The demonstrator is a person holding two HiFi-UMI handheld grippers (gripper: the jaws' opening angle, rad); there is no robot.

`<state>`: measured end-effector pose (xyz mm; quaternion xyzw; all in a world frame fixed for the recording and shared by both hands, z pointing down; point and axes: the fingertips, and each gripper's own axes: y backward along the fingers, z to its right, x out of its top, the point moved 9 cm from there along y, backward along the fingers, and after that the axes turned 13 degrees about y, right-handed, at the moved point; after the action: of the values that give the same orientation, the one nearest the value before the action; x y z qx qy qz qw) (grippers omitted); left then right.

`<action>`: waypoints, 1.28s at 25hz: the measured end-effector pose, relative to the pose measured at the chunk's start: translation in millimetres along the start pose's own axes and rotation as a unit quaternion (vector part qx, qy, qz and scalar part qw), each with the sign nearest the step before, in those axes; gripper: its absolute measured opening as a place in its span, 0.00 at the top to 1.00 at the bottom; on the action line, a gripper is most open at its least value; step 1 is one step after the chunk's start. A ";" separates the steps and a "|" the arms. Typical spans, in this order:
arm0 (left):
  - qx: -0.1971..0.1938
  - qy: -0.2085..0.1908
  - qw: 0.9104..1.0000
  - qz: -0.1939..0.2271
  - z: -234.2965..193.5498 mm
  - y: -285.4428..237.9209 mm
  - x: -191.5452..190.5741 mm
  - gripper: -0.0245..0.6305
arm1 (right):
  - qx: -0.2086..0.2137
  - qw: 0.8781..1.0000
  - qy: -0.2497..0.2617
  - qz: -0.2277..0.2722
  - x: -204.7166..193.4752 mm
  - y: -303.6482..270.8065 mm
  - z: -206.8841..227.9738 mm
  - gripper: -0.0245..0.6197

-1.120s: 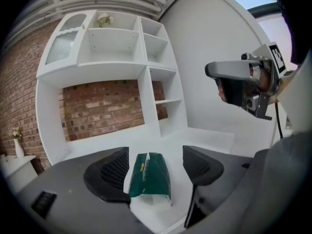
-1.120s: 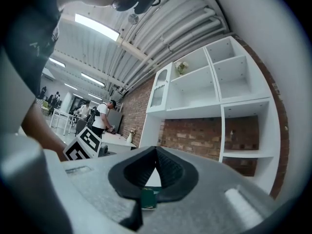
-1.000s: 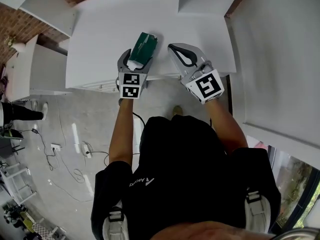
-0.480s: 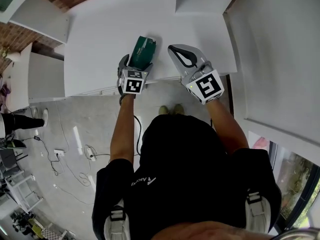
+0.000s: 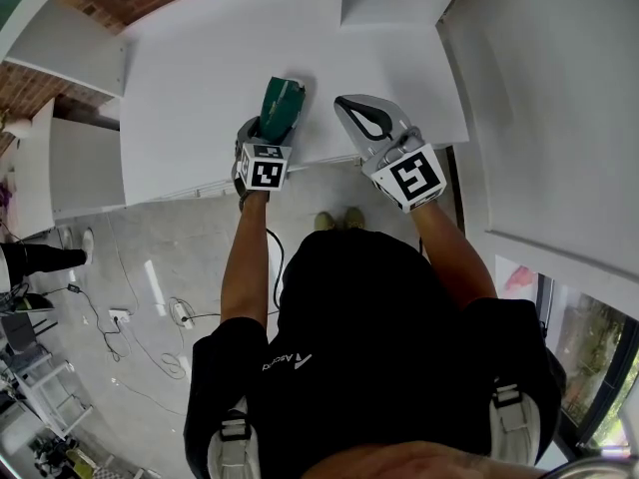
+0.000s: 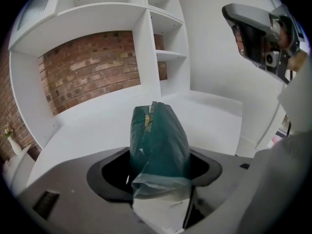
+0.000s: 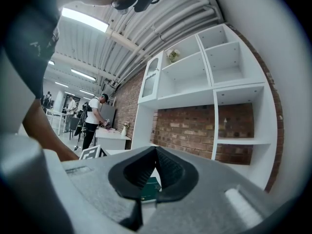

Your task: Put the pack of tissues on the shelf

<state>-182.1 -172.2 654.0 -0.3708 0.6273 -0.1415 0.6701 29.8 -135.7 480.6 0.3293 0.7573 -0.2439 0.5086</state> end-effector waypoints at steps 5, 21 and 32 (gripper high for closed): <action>0.008 0.004 1.000 0.011 1.3 4.6 4.3 0.56 | -0.007 1.000 0.001 -0.002 -4.7 3.4 4.4 0.96; 0.003 0.023 0.987 0.161 21.7 90.8 95.5 0.57 | -0.034 0.999 0.003 0.032 13.9 0.3 29.7 0.96; -0.023 -0.007 0.960 0.279 37.9 183.6 198.6 0.57 | -0.052 0.996 0.029 0.069 53.3 6.6 55.2 0.96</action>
<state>-162.4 -164.4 381.7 -0.1972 0.7043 0.0675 0.6786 54.3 -156.9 410.7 0.3609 0.7585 -0.1587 0.5190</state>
